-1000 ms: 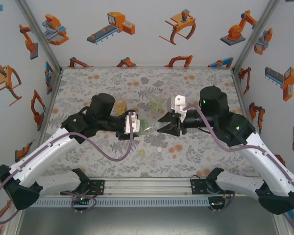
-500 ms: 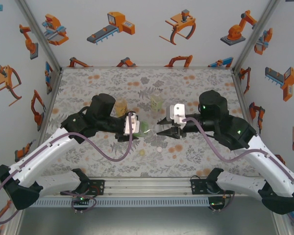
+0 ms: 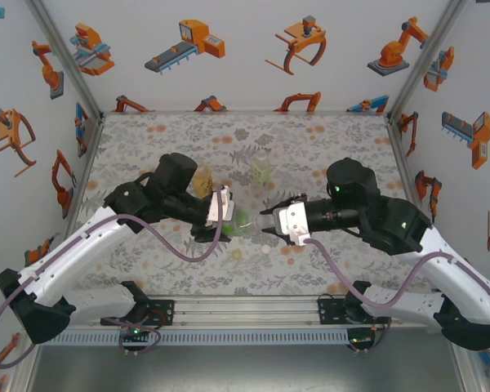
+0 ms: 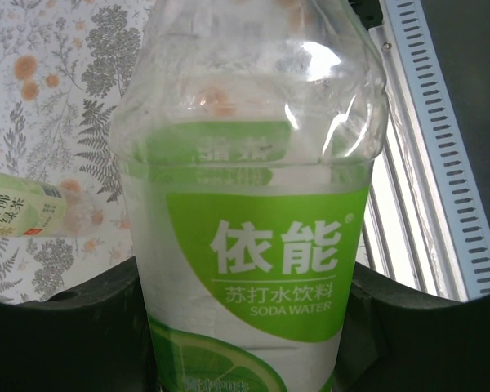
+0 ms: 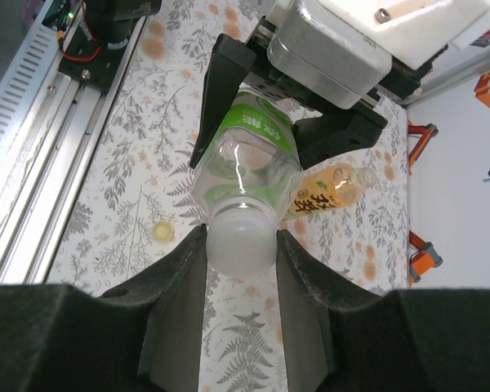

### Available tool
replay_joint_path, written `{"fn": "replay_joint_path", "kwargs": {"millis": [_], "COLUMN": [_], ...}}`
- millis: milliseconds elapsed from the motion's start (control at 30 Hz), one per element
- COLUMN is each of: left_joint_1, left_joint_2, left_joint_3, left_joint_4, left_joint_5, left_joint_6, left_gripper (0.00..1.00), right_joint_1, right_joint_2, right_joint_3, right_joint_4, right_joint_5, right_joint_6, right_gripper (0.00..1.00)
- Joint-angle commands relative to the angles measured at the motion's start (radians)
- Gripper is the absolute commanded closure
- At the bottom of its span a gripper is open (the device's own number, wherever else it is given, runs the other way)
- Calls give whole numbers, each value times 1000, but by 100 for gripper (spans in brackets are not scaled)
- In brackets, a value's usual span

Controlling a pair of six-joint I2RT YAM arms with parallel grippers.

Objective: Screw on the bottle caps

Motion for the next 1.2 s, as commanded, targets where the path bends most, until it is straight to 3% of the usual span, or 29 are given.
{"fn": "replay_joint_path", "kwargs": {"millis": [0,133,233,567,800,933,1167], "left_joint_1": [-7,-7,-8,-13,-19,-25,-63], "left_joint_2": [-1,2,-7,-57,-71,-80,-63], "left_joint_3": [60,60,51,-38,-83,-113,-155], "left_joint_4": [40,46,77,287,368,438,575], "left_joint_5": [114,103,67,-50,-148,-209,-336], "left_joint_6": [-17,-15,-20,-34,-8,-5,16], "left_gripper": [100,100,100,100,100,100,100], "right_joint_1": [16,16,16,16,16,11,-90], "right_joint_2": [20,17,20,-27,-24,-15,-22], "right_joint_3": [-2,-11,-14,-148,-170,-166,-285], "right_joint_4": [-67,-56,-32,257,275,198,182], "right_joint_5": [0,-7,7,188,385,575,560], "right_joint_6": [-68,-46,61,741,1185,1546,2106], "right_gripper": [100,100,100,100,100,100,100]}}
